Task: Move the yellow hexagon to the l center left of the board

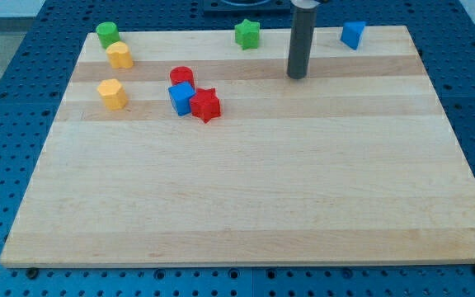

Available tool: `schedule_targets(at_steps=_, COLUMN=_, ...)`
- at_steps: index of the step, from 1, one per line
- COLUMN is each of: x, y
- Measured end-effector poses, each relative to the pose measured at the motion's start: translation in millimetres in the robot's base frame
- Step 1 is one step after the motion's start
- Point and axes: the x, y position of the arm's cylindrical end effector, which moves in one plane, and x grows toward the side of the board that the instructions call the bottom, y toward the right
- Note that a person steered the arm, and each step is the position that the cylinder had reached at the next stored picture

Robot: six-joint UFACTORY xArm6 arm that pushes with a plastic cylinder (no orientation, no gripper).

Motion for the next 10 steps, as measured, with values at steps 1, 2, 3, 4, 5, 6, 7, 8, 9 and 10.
schedule_targets(at_steps=1, x=-13, y=-27)
schedule_targets(at_steps=2, x=-13, y=-72)
schedule_targets(at_steps=3, x=-22, y=-111)
schedule_targets(at_steps=4, x=-22, y=-162)
schedule_targets(at_steps=5, x=-19, y=-213)
schedule_targets(at_steps=6, x=-18, y=-243)
schedule_targets(at_steps=7, x=3, y=-247)
schedule_targets(at_steps=8, x=16, y=-257)
schedule_targets(at_steps=9, x=26, y=-282)
schedule_targets(at_steps=10, x=38, y=-303)
